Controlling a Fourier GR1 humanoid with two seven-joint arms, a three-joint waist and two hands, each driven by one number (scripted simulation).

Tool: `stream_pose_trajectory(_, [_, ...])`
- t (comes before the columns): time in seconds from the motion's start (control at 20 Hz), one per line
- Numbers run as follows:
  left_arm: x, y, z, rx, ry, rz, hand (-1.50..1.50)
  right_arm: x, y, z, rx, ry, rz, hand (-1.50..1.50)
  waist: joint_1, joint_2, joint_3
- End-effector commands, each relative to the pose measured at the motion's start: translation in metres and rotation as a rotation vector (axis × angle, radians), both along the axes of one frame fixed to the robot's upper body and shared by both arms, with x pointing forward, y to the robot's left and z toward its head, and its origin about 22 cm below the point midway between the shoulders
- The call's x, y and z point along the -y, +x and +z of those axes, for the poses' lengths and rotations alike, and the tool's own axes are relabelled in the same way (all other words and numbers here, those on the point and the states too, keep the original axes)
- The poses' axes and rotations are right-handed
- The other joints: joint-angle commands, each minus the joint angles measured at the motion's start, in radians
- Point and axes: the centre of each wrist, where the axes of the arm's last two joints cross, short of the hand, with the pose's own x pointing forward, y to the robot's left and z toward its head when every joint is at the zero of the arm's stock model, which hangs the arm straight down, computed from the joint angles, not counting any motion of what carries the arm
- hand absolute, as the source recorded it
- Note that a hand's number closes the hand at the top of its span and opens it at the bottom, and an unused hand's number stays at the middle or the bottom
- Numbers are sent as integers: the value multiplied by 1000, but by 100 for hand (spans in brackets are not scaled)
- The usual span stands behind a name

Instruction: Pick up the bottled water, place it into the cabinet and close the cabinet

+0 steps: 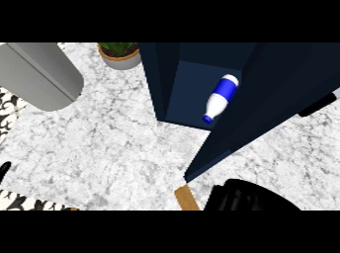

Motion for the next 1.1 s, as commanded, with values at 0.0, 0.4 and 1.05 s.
stream_pose_trajectory(0.0, [-6,-6,-5,0,-20,20,-150,-13,51,-3,-96,16,-199,150,-25,-4,6])
stream_pose_trajectory(0.4, [-12,-5,-8,-5,-59,26,-150,-49,146,21,-94,-14,-447,150,-75,-9,10])
stream_pose_trajectory(1.05, [-7,-12,-5,0,-54,19,-150,-67,207,11,-89,-91,-494,150,-103,-14,13])
